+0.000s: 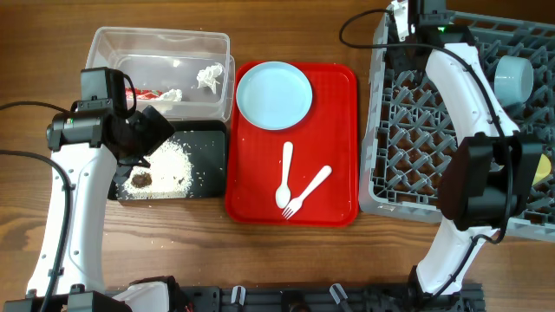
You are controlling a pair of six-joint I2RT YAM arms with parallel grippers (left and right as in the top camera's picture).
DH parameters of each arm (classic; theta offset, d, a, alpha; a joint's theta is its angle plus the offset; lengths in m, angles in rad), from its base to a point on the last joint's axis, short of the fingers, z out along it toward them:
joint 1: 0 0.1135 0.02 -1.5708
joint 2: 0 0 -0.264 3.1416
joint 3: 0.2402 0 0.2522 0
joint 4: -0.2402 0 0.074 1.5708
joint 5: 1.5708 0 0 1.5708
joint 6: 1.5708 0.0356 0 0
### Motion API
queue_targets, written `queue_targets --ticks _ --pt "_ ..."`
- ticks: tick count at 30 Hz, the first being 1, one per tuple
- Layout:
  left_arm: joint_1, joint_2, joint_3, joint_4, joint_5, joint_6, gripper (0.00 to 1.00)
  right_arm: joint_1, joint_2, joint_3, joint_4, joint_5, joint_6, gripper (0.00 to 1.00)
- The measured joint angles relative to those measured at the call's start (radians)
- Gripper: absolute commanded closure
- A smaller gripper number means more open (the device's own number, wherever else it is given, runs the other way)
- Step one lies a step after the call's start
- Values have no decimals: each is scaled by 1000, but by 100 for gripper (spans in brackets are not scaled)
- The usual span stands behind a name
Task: Sort waste into correct bins and load items into the dishwasher rack
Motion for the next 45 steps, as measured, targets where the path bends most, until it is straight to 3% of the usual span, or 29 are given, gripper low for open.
queue_targets --ticks 7,9,11,21,32,39,45 --pt "0 0 0 0 0 0 0 -32 0 -2 0 16 5 72" --pt "0 0 0 0 0 0 0 -38 0 -2 1 44 26 78" --pt "0 0 0 0 0 0 0 -41 0 -2 7 111 71 82" --pt "0 0 0 0 0 0 0 -42 -2 -2 6 364 205 83" --pt "0 0 0 0 0 0 0 -43 -116 -3 -47 231 249 73" --pt "0 0 0 0 0 0 0 -58 -164 -3 -43 228 277 76" --pt "0 0 0 0 0 0 0 -136 -164 -3 -24 274 403 78"
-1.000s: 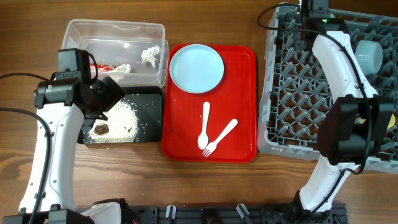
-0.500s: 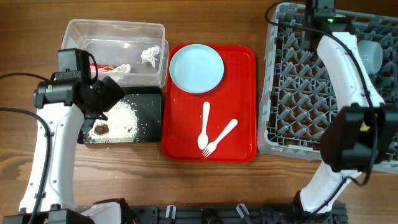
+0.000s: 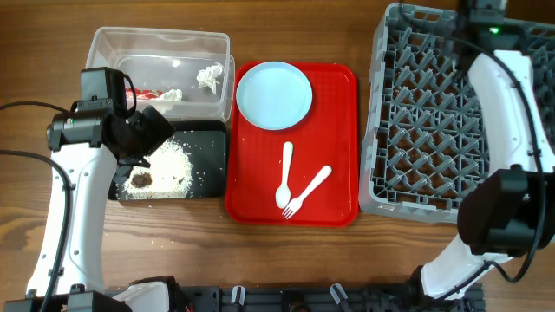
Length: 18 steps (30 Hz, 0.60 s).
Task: Sort waste into correct bins and load items into the dishwasher rack
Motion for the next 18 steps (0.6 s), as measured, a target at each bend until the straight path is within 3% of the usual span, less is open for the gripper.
queue_targets --ticks 12,18 --pt "0 0 0 0 0 0 0 -99 51 0 29 -93 21 78" --pt "0 0 0 0 0 0 0 -106 77 0 39 -283 -79 76"
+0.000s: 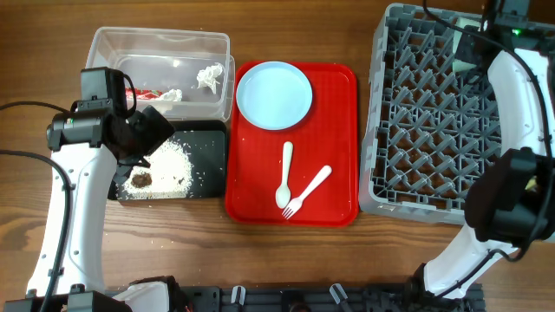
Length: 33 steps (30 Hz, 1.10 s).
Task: Sort waste into correct bins and load items into the dishwasher rack
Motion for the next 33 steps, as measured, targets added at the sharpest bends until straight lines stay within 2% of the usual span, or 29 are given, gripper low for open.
queue_targets --ticks 4,7,23,26,33 --pt "0 0 0 0 2 0 0 0 -8 2 -18 -188 -82 75" --pt "0 0 0 0 3 0 0 13 -3 2 -50 -250 -112 71" --pt "0 0 0 -3 3 0 0 13 -34 1 -76 -189 -96 68" --pt "0 0 0 -3 3 0 0 13 -34 1 -103 -203 -96 64" --pt "0 0 0 -4 3 0 0 35 -38 0 -230 -490 -88 54"
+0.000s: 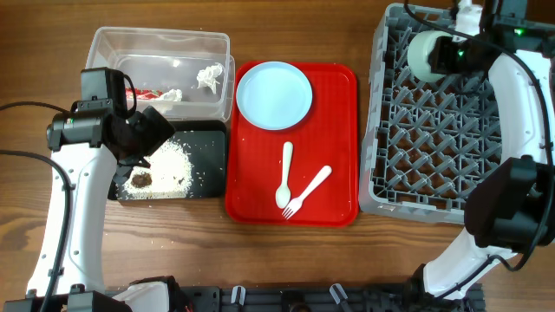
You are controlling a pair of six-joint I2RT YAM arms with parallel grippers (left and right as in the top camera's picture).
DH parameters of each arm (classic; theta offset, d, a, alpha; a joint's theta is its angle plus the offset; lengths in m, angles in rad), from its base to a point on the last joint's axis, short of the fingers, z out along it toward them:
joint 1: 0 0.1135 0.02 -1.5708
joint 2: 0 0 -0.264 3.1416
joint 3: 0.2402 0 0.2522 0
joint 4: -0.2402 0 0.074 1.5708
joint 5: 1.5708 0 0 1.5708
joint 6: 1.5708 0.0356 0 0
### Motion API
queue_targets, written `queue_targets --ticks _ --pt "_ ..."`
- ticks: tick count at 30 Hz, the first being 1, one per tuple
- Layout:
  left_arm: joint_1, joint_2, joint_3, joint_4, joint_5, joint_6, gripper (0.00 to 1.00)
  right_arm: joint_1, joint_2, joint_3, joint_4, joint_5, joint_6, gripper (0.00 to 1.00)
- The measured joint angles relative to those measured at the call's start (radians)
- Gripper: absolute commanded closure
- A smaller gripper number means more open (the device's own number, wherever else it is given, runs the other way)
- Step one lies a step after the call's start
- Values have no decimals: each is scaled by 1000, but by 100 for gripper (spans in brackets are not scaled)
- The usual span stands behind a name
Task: Sort waste into correct bins and load items into the dishwasher rack
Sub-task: 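Move the right gripper to the light-blue plate and grasp its rim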
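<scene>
A pale cup point(423, 54) hangs over the far left corner of the grey dishwasher rack point(434, 156), and my right gripper point(447, 54) is shut on it from the right. On the red tray point(342, 173) lie a light blue plate point(274, 95), a white spoon point(284, 176) and a white fork point(308, 191). My left gripper point(152, 134) hovers over the black tray point(208, 165) of white crumbs, its fingers apart and empty.
A clear plastic bin point(160, 43) behind the black tray holds crumpled paper point(211, 76) and a red-and-white wrapper. The rack fills the right side of the table. Bare wood runs along the front edge.
The right gripper has moved left from the rack's far right corner to its far left part, and the pale cup now shows in its grip. The left arm is unchanged.
At first the cup lay in the right part of the rack while the right arm reached over the rack's far left. Then the arm stood over the right side, hiding that spot. Now it holds the cup at the far left. The left arm never moved.
</scene>
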Motion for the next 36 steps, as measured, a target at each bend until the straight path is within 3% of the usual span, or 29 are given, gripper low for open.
queue_targets --ticks 6,11,16,25,30,36 --pt "0 0 0 0 0 0 0 176 -3 0 -48 -102 23 39" --pt "0 0 0 0 0 0 0 388 -3 0 -15 -41 170 38" --pt "0 0 0 0 0 0 0 496 19 0 2 56 367 38" --pt "0 0 0 0 0 0 0 569 177 -1 68 191 619 40" --pt "0 0 0 0 0 0 0 584 237 -1 78 213 703 56" --pt "0 0 0 0 0 0 0 585 319 -1 99 220 782 58"
